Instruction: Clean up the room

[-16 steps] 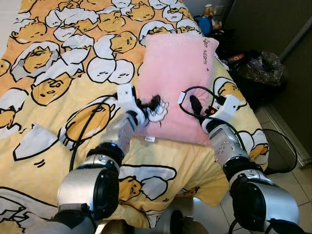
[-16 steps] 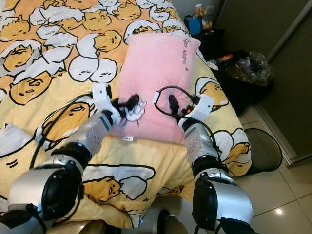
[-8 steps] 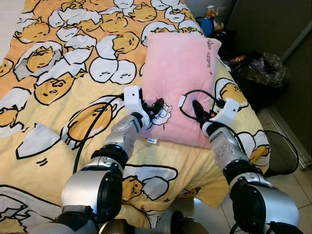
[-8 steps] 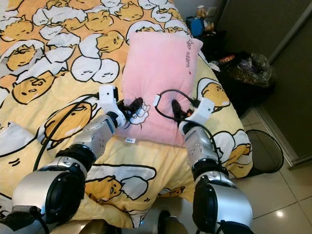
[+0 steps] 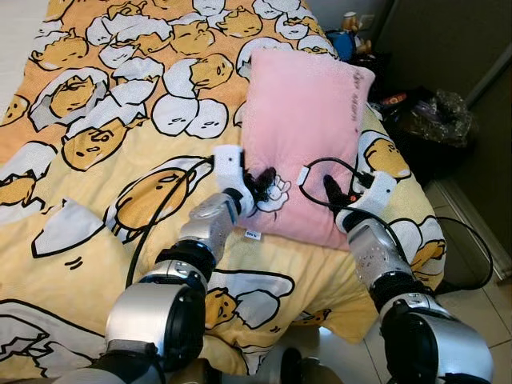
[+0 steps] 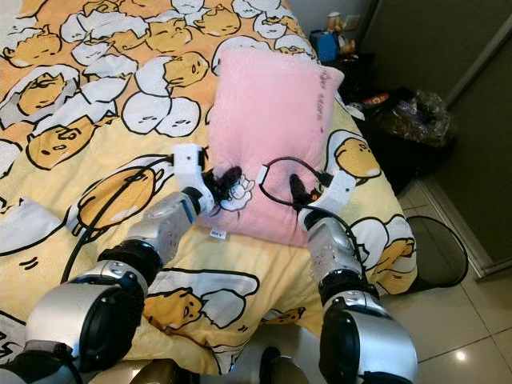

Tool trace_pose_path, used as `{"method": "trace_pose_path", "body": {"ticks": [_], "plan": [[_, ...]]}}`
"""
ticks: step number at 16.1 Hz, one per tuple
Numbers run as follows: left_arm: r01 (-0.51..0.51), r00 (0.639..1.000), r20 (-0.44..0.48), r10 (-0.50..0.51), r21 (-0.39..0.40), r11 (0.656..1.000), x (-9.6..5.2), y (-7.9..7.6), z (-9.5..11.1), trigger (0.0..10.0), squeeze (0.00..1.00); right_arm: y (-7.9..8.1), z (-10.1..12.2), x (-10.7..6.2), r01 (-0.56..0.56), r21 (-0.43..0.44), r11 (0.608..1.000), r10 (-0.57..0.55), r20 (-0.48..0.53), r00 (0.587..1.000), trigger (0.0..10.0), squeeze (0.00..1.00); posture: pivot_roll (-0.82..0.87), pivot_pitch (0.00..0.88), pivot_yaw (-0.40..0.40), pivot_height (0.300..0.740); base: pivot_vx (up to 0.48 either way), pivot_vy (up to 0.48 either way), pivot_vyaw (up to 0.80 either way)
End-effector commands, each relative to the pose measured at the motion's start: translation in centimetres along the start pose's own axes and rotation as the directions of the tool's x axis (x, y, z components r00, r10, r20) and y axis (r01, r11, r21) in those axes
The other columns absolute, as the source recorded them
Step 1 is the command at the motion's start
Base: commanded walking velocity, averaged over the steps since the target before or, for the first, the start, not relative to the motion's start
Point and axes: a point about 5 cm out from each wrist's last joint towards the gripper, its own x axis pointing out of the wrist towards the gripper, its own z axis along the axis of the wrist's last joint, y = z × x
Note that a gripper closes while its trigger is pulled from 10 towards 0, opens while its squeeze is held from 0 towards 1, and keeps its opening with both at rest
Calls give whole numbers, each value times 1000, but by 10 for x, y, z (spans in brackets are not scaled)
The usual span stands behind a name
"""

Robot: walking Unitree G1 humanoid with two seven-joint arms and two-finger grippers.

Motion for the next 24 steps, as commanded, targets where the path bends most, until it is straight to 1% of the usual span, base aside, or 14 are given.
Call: {"method": "trace_pose_path", "body": {"ticks": [1, 3, 4, 5, 10, 12, 14, 15, 16, 17, 19, 22, 23, 24], "plan": [[40, 987, -159, -35, 23, 999, -4, -10, -40, 0, 0, -10, -24, -9, 31, -8, 999, -32, -95, 995, 0, 0, -31, 233, -38, 736, 0, 0, 0], [35, 987, -160, -31, 24, 999, -5, -10, -40, 0, 0, -15, -24, -11, 49, -10, 999, -50, -96, 994, 0, 0, -28, 228, -40, 736, 0, 0, 0], [24, 988, -154, -27, -22, 999, -5, -9, -40, 0, 0, -18, -24, -12, 56, -18, 998, -58, -99, 993, 0, 0, -14, 210, -43, 736, 0, 0, 0], [19, 988, -154, -22, -20, 1000, -5, -8, -40, 0, 0, -18, -24, -12, 56, -19, 998, -57, -100, 993, 0, 0, -14, 210, -43, 736, 0, 0, 0], [-39, 996, -84, 43, 50, 998, -7, 3, -31, 0, 0, -20, -24, -13, 67, -62, 996, -73, -103, 992, 0, 0, 17, 159, -43, 736, 0, 0, 0], [7, 998, -56, 0, 127, 992, -3, -4, -21, 0, 0, -19, -7, -8, 74, -85, 994, -78, -42, 996, 0, 0, 7, 129, -37, 736, 0, 0, 0], [63, 998, 20, -67, 153, 986, 4, -15, 5, 0, 0, -5, 24, 3, 32, -93, 995, -25, 73, 997, 0, 0, -1, 72, -24, 736, 0, 0, 0], [78, 996, 34, -85, 161, 984, 6, -17, 11, 0, 0, -2, 31, 5, 21, -97, 995, -11, 95, 995, 0, 0, -4, 65, -21, 736, 0, 0, 0], [98, 992, 61, -111, 190, 977, 7, -21, 21, 0, 0, 5, 45, 8, 2, -106, 994, 13, 141, 990, 0, 0, -9, 47, -17, 736, 0, 0, 0], [120, 984, 104, -144, 210, 970, 9, -24, 37, 0, 0, 18, 66, 12, -38, -137, 990, 66, 210, 975, 0, 0, -20, 8, -4, 736, 0, 0, 0], [136, 969, 172, -177, 228, 964, 9, -25, 60, 0, 0, 33, 91, 13, -77, -180, 981, 129, 296, 946, 0, 0, -40, 0, 15, 736, 0, 0, 0], [151, 919, 305, -248, 309, 939, 2, -30, 108, 0, 0, 47, 116, 2, -89, -272, 958, 201, 416, 887, 0, 0, -52, 0, 41, 736, 0, 0, 0], [156, 909, 318, -270, 340, 927, -2, -30, 114, 0, 0, 50, 120, -4, -84, -307, 948, 220, 442, 870, 0, 0, -54, 0, 41, 736, 0, 0, 0], [133, 907, 324, -269, 385, 913, -5, -27, 114, 0, 0, 52, 117, -10, -57, -368, 928, 230, 444, 866, 0, 0, -53, 0, 42, 736, 0, 0, 0]]}}
